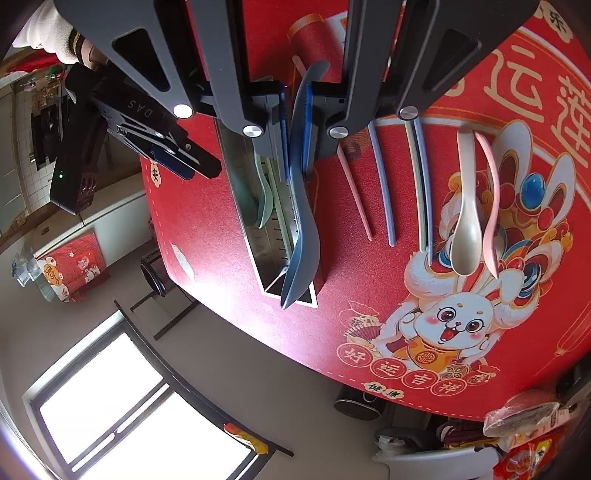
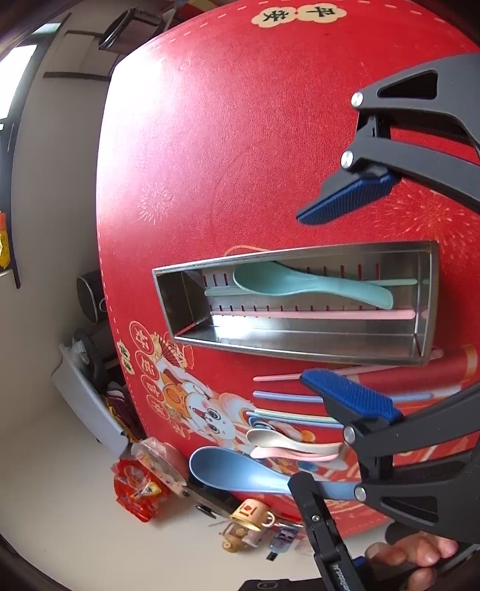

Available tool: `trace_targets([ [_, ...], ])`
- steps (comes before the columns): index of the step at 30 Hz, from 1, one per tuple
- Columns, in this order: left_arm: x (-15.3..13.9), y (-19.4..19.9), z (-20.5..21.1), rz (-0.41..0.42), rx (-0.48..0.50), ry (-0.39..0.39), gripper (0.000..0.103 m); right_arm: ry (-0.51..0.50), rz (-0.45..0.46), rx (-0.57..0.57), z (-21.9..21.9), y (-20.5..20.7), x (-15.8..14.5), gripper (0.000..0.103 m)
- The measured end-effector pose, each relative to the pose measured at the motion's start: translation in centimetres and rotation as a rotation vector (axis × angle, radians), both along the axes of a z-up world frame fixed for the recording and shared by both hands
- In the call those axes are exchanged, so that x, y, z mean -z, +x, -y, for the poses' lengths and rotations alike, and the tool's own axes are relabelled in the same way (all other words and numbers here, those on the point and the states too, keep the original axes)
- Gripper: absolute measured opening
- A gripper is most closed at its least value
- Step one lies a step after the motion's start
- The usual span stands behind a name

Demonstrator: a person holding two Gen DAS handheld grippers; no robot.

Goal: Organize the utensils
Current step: 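Lower the dark blue spoon into the steel tray and open the left gripper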

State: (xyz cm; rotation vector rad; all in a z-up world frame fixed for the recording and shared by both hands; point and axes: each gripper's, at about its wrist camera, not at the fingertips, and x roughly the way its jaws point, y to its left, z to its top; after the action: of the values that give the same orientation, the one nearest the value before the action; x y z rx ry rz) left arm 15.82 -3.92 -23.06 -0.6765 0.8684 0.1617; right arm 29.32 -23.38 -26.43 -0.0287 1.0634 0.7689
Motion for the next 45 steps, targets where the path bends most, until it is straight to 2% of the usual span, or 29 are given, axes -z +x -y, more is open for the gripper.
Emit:
trace_targets([
  [15, 1.1, 2.5, 4.0, -0.031, 0.054, -0.009, 0.006, 0.007, 0.040, 0.014, 4.2, 0.1, -0.4, 0.087],
  [27, 1.8, 3.0, 5.4, -0.046, 0.049, -0.014, 0.006, -0.004, 0.068, 0.037, 6.3, 0.3, -0.7, 0.087],
  [36, 2.3, 4.2, 6.9, -0.073, 0.083, -0.009, 0.006, 0.015, 0.054, 0.076, 8.4, 0.3, -0.4, 0.087],
  [45, 4.7, 6.9, 7.6, -0.142, 0.081, -0.075, 0.006, 0.019, 0.041, 0.118, 10.3, 1.0, -0.1, 0.087],
])
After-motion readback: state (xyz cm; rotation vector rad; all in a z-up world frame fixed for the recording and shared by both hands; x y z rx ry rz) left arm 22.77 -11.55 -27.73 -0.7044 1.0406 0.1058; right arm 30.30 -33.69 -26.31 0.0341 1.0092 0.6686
